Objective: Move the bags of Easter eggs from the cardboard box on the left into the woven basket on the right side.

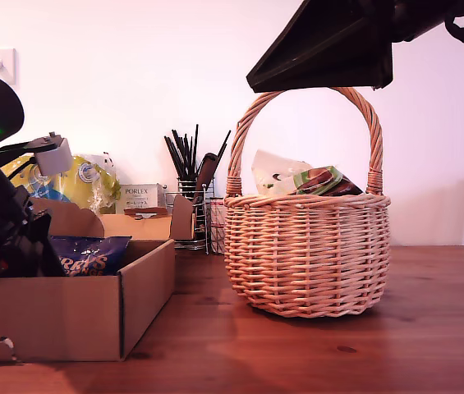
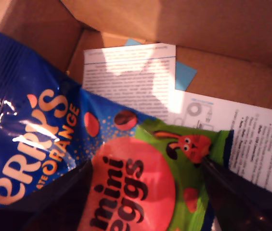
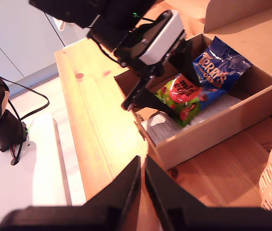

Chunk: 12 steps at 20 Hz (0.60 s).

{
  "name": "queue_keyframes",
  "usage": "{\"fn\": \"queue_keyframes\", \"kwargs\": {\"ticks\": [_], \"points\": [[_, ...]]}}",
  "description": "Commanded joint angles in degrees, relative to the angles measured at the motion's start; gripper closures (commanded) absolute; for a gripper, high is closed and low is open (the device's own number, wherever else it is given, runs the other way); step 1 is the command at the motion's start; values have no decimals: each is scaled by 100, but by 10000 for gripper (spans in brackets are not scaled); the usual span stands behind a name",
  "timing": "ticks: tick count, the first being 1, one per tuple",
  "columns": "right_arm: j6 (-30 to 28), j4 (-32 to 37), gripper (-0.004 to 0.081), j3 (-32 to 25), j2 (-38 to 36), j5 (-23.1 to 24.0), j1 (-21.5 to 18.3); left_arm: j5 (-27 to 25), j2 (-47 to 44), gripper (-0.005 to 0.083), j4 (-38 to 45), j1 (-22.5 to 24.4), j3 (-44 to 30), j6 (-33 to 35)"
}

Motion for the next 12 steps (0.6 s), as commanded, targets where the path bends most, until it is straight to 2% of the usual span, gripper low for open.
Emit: {"fn": "queue_keyframes", "kwargs": {"ticks": [1,3,4,6,12], "points": [[-22,15,783,17,13,-26,0,-59,254,297,-37,0,-101,72],[-22,15,783,17,13,-26,0,-61,254,528,-94,0,-98,72],[-22,15,783,17,13,-26,0,-61,254,582,-140,0,-98,72],[-22,15,783,17,13,-26,0,-59,254,594,-186,0,-98,72],[-22,17,783,17,13,-26,0,-155,229,710,-424,-15,-72,55]]}}
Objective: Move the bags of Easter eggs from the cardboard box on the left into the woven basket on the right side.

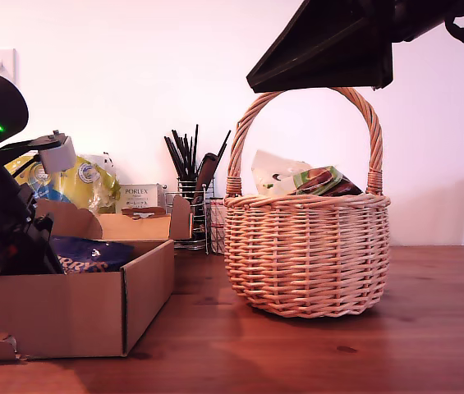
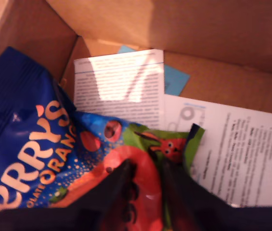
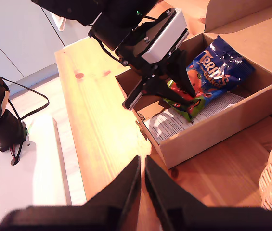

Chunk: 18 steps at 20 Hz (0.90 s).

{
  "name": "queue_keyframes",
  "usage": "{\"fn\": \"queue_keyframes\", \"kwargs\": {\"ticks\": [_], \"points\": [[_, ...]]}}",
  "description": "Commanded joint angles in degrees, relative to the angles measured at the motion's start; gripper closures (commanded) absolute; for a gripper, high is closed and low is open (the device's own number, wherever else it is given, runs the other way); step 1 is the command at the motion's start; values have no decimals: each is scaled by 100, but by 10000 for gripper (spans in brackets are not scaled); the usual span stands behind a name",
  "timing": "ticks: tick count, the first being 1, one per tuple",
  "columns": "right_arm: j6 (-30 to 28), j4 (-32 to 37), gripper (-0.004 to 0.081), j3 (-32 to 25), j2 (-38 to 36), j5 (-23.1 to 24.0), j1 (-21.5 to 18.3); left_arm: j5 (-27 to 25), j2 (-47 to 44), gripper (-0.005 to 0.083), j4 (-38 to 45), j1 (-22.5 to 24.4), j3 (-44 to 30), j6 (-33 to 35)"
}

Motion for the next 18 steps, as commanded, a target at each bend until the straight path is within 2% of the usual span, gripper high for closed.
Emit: {"fn": "queue_keyframes", "kwargs": {"ticks": [1,3,6,11,18], "points": [[-24,20,783,17,13,-26,0,-164,227,745,-339,-31,-142,44],[-39,20,783,17,13,-24,-2,-162,184,797,-568,-79,-42,42],[-44,20,783,17,13,-24,-2,-203,120,797,-883,-120,173,-59],[-50,24,783,17,13,-24,-2,-479,-94,797,-1939,-133,654,-393],[-136,37,783,17,13,-24,-2,-608,-223,797,-2586,-166,1652,-1016]]}}
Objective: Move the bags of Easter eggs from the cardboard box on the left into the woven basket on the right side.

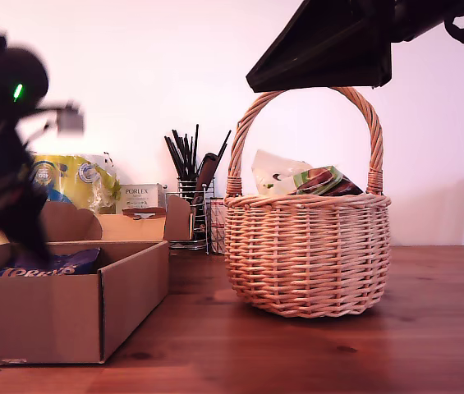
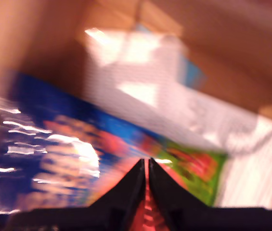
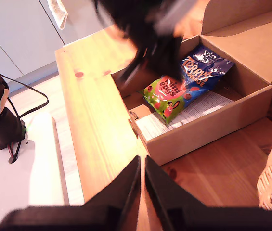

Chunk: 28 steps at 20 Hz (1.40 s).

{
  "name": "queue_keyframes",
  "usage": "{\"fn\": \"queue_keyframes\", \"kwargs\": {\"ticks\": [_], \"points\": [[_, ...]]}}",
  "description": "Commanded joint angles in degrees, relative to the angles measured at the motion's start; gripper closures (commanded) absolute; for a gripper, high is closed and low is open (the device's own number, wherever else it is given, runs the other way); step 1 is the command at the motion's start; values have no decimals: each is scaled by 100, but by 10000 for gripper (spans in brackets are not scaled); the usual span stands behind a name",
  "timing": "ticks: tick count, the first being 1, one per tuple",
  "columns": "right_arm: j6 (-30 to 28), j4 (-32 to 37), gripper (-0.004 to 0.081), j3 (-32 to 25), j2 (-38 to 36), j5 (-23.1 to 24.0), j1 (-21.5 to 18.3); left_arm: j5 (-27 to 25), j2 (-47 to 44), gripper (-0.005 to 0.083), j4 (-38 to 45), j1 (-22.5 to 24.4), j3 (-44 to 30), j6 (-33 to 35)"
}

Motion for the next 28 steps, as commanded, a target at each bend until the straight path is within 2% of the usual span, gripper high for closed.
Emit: {"fn": "queue_keyframes", "kwargs": {"ticks": [1,2,4,6,7,8,10,11,12,17,18,19,20,22,23,24,26,28], "points": [[-22,31,783,17,13,-24,-2,2,-92,797,-240,-26,133,-175],[-22,31,783,17,13,-24,-2,-33,-92,797,-439,-26,236,-186],[-22,33,783,17,13,-24,-2,-227,-90,797,-619,-20,273,-743],[-31,31,783,17,13,-24,-2,-210,-90,797,-763,-20,273,-756],[-31,31,783,17,13,-24,-2,-216,-90,760,-879,-24,273,-767],[-31,31,783,17,13,-24,-2,-214,-90,619,-1005,-31,273,-776],[-35,33,783,17,13,-24,-2,-280,-90,120,-1117,-76,273,-1316],[-35,35,783,17,13,-24,-2,-417,-87,-41,-1119,-74,273,-1445],[-35,33,783,17,13,-24,-2,-492,-85,13,-1093,-74,273,-1464],[-35,37,783,17,13,-26,-2,-466,-33,11,-918,-85,271,-2181],[-33,39,783,17,13,-26,-2,-501,4,11,-907,-85,271,-2778],[-35,42,783,17,13,-26,-2,-590,22,11,-909,-85,271,-2970],[-35,68,783,17,13,-26,-2,-592,33,11,-905,-85,271,-4122],[-33,131,783,17,13,-28,-2,-597,35,11,-850,-109,271,-5090],[-33,157,783,17,13,-28,-2,-603,39,11,-859,-160,271,-5090],[-33,166,783,17,13,-33,-2,-684,70,11,-879,-212,271,-5490],[-33,162,783,17,13,-39,0,-1075,140,11,-925,-284,271,-5639],[-28,162,783,17,13,-50,0,-1239,203,11,-992,-295,271,-5862]]}}
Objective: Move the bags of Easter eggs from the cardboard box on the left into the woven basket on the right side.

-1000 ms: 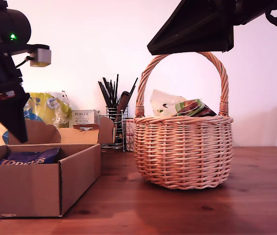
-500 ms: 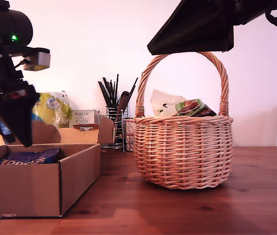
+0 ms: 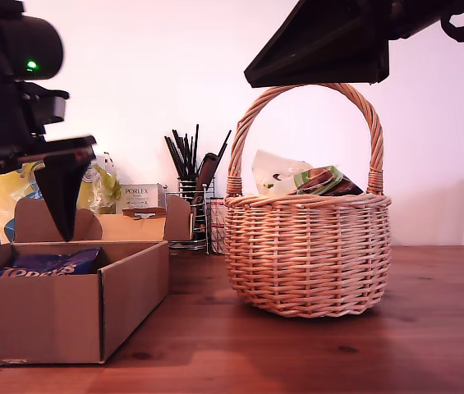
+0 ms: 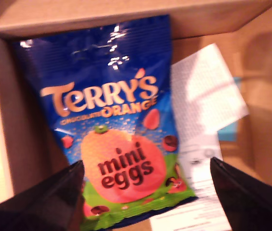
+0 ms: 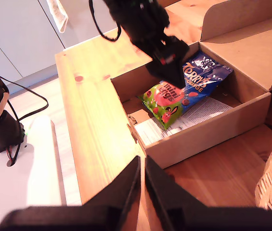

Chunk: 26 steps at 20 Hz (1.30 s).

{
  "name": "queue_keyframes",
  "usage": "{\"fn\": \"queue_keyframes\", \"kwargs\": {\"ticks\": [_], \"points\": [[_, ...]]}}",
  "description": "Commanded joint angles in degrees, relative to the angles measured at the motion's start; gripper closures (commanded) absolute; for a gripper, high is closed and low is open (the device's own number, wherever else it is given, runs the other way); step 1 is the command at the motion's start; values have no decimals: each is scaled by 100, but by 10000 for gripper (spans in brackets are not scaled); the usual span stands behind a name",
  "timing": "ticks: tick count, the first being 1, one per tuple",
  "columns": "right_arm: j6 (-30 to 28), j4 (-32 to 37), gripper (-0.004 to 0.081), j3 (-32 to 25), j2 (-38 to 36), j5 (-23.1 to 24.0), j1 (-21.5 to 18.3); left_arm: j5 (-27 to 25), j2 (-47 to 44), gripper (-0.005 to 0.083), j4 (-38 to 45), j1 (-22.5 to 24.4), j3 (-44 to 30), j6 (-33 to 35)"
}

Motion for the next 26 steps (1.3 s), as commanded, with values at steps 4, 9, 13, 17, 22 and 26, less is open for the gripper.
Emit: {"fn": "queue_keyframes", "kwargs": {"ticks": [4,9,13,17,22,26], "points": [[-7,42,783,17,13,-50,0,-352,341,11,-42,15,-105,-275],[-7,44,783,17,13,-190,0,-286,828,11,4,-17,-103,-404],[-9,46,783,17,13,-190,0,-203,1113,11,26,-79,-103,-468],[-9,68,783,17,13,-190,0,-26,1261,11,35,-92,-103,-527],[-11,85,783,17,13,-188,0,90,1296,210,-81,-92,-103,-527],[-11,85,783,17,13,-188,0,92,1296,553,-101,-87,-103,-474]]}}
